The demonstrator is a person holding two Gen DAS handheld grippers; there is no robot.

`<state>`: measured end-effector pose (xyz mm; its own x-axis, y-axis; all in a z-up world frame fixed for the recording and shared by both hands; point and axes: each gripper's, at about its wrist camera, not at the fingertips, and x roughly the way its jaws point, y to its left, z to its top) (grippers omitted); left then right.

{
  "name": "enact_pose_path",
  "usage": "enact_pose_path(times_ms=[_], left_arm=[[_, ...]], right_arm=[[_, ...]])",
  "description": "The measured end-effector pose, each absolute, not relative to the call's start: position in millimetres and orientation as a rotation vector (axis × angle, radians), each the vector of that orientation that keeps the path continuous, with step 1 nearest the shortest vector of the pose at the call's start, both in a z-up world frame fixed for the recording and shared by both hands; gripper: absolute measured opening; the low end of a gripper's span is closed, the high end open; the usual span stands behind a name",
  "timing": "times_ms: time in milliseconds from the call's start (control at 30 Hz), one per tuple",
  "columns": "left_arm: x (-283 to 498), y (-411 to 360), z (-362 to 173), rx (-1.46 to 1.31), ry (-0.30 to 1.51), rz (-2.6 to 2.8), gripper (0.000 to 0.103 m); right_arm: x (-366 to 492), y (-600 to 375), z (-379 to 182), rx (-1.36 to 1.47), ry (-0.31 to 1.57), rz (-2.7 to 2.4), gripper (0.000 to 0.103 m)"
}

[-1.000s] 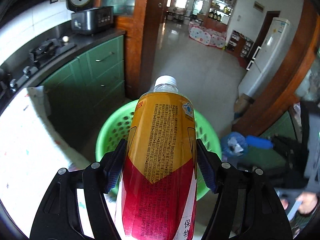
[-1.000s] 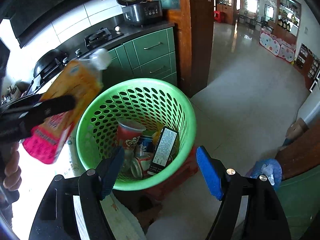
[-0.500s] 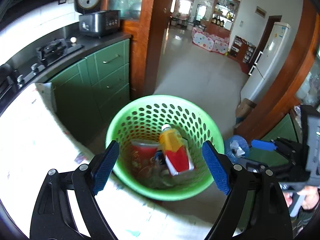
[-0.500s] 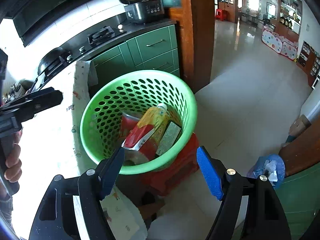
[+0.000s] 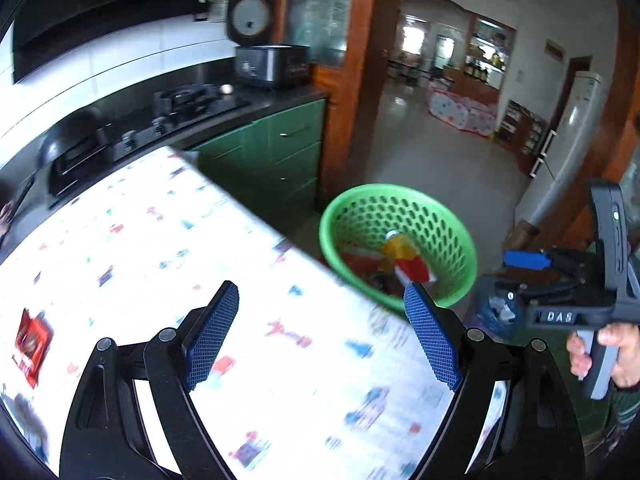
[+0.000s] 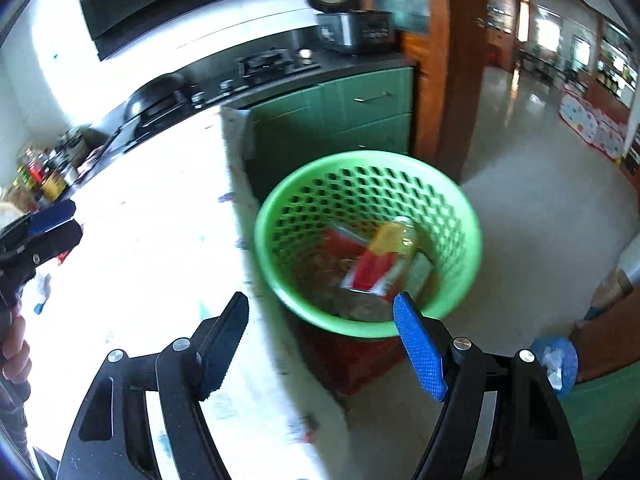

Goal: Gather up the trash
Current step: 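Move both grippers back to the table toward the milk carton, then grasp the white milk carton with the left gripper and lift it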

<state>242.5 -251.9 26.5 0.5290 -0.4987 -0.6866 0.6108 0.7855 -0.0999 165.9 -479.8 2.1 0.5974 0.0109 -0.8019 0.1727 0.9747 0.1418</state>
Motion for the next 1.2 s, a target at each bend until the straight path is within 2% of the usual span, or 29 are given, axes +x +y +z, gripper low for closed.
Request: enact_pose_path(times_ms=[533,800,1033,1200], left_arm=[[219,-84,28,0.094,0.735,-0.329,0.084],[233,18,27,0.011,0.761,-0.045,0.084],[252,97,19,-0.055,0.789,0.239,0.095],[267,153,-1,-0.191,0.853,0.384,0.096]], right_arm=[[203,-332,32,0.062,0.909,0.121,0.075],[222,-270,32,0.008,0.915,0.217,0.076],[241,-231,28,-0.021,0.931,0.283,0.077],[253,-208,22,-0.055,0.948,0.318,0.077]])
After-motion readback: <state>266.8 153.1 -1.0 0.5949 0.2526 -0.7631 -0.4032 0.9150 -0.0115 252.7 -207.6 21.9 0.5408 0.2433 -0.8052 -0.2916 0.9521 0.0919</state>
